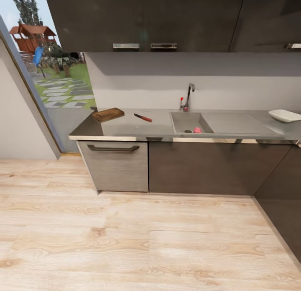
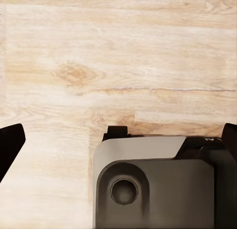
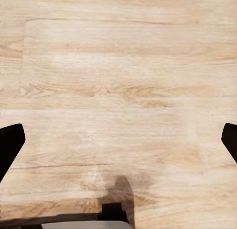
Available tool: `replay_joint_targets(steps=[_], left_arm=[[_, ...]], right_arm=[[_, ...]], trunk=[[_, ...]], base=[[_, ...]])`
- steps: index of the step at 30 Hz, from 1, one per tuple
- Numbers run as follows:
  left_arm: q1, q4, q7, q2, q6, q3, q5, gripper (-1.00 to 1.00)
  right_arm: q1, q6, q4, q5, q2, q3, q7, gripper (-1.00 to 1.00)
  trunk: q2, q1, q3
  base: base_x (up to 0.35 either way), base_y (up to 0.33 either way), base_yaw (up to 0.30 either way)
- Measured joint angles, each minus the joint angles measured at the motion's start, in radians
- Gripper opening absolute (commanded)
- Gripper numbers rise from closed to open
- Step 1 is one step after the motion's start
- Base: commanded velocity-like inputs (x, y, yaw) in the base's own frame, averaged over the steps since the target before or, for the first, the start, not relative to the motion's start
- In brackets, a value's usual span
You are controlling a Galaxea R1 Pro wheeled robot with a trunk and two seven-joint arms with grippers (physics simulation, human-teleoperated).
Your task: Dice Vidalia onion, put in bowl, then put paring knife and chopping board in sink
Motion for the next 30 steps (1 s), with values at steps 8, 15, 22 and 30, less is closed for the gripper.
replay_joint_targets(steps=[8,15,22,30], left_arm=[[0.000,0.001,0.000,0.000,0.000,0.000,0.000,1.00],[0.000,0.001,0.000,0.000,0.000,0.000,0.000,1.00],[0.000,0.001,0.000,0.000,0.000,0.000,0.000,1.00],[0.000,0.001,0.000,0.000,0.000,0.000,0.000,1.00]], right_arm=[[0.000,0.000,0.000,0.000,0.000,-0.001,-0.001,1.00],[0.000,0.000,0.000,0.000,0.000,-0.001,-0.001,1.00],[0.000,0.000,-0.001,0.000,0.000,-0.001,-0.001,1.00],[0.000,0.000,-0.001,0.000,0.000,-0.001,-0.001,1.00]], trunk=[[0.056,-0.031,0.025],[0.105,-0.058,0.047],[0.154,-0.084,0.069],[0.210,-0.115,0.094]], base=[[0.000,0.000,0.000],[0.000,0.000,0.000],[0.000,0.000,0.000],[0.000,0.000,0.000]])
